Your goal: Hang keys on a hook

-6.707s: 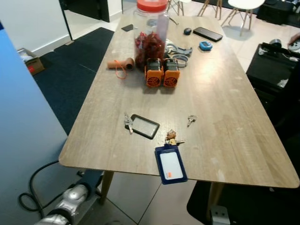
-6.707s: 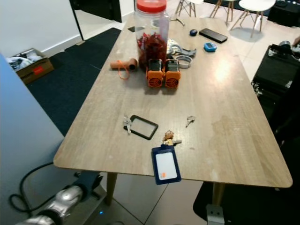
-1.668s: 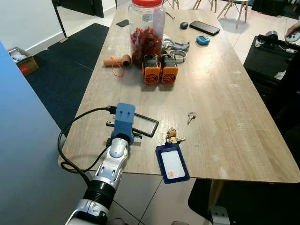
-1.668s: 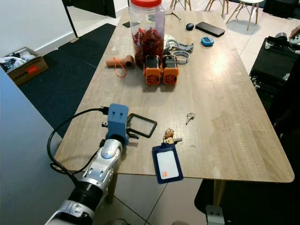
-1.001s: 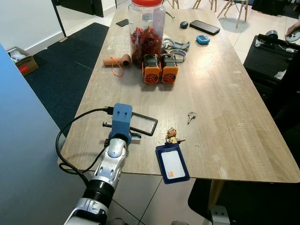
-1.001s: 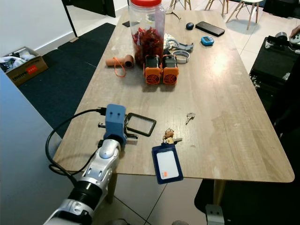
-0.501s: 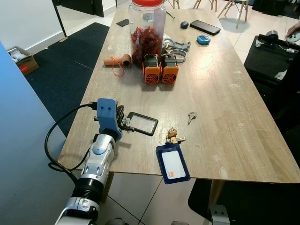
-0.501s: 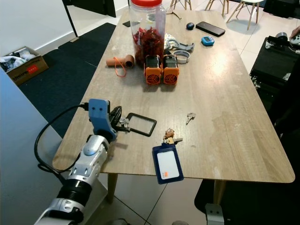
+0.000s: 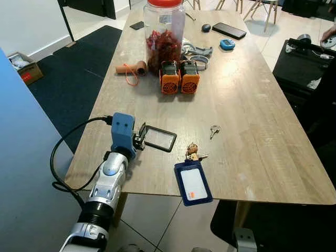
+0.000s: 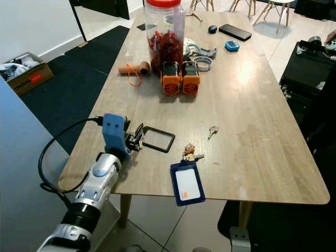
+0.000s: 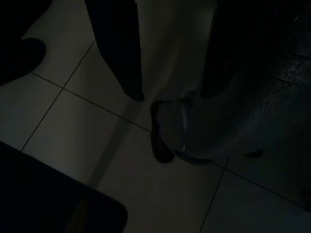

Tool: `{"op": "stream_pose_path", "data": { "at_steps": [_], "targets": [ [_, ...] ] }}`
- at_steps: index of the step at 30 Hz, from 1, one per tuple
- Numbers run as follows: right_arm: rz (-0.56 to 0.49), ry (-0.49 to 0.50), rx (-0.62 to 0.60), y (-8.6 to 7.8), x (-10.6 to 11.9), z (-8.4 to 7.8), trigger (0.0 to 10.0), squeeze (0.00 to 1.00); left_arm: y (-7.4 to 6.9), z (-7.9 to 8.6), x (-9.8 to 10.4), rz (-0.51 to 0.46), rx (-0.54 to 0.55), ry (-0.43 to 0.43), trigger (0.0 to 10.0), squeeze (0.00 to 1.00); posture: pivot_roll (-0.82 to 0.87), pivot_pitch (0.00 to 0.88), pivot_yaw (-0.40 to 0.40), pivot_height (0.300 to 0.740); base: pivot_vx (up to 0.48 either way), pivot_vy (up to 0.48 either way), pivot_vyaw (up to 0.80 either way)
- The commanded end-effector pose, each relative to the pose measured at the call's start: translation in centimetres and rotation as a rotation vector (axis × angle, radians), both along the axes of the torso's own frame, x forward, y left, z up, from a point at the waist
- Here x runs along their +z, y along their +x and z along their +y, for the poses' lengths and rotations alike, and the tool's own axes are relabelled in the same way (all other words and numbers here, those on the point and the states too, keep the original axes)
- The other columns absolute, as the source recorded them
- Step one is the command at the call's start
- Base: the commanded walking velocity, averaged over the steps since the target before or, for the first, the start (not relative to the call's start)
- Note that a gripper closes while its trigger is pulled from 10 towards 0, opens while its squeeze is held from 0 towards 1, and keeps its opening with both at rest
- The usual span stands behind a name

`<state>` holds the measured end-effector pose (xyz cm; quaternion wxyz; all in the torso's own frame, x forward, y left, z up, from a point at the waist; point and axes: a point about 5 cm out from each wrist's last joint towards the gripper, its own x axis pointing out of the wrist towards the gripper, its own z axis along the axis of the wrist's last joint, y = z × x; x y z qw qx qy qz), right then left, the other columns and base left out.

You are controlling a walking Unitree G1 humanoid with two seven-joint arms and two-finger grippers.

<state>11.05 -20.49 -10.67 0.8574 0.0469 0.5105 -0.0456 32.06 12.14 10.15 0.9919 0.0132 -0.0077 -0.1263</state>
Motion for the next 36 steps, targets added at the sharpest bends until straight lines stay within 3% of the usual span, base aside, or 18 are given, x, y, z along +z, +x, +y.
{"op": "stream_pose_path", "data": {
  "at_steps": [1, 9, 20, 21, 22, 23, 24, 36],
  "targets": [
    [0.008, 0.022, -0.005, -0.3, -0.2, 0.6, 10.0, 0.0, -0.6, -0.1, -1.4, 0.078, -0.008, 0.011, 10.0, 0.0, 0.04, 0.08, 0.02, 0.74, 0.0, 0.0, 0.0],
    [0.003, 0.021, -0.004, -0.2, -0.1, 0.7, 10.0, 0.0, -0.7, -1.0, -2.7, 0.188, -0.004, -0.027, 10.0, 0.0, 0.04, 0.083, 0.02, 0.74, 0.0, 0.0, 0.0],
    [-0.001, 0.021, -0.004, -0.1, -0.1, 0.6, 10.0, 0.0, -0.6, -1.2, -2.5, 0.189, 0.003, -0.024, 10.0, 0.0, 0.04, 0.081, 0.021, 0.74, 0.0, 0.0, 0.0],
    [-0.001, 0.021, -0.004, -0.1, -0.1, 0.6, 10.0, 0.0, -0.6, -1.2, -2.5, 0.19, 0.005, -0.023, 4.7, 0.0, 0.04, 0.08, 0.02, 0.74, 0.0, 0.0, 0.0],
    [-0.001, 0.021, -0.004, -0.1, -0.1, 0.6, 10.0, 0.0, -0.6, -1.2, -2.5, 0.19, 0.005, -0.023, 4.7, 0.0, 0.04, 0.08, 0.02, 0.74, 0.0, 0.0, 0.0],
    [-0.001, 0.022, -0.003, -0.1, -0.1, 0.6, 10.0, 0.0, -0.6, -1.2, -2.5, 0.191, 0.008, -0.02, 2.7, 0.0, 0.04, 0.079, 0.02, 0.74, 0.0, 0.0, 0.0],
    [-0.001, 0.022, -0.002, -0.1, -0.1, 0.6, 10.0, 0.0, -0.5, -1.1, -2.5, 0.192, 0.011, -0.016, 0.0, 0.0, 0.04, 0.079, 0.019, 0.74, 0.0, 0.0, 0.0],
    [-0.004, 0.018, 0.0, -0.1, -0.1, 0.7, 10.0, 0.0, -0.6, -1.0, -2.6, 0.2, 0.02, 0.006, 0.0, 0.0, 0.03, 0.063, 0.021, 0.74, 0.0, 0.0, 0.0]
  ]
}}
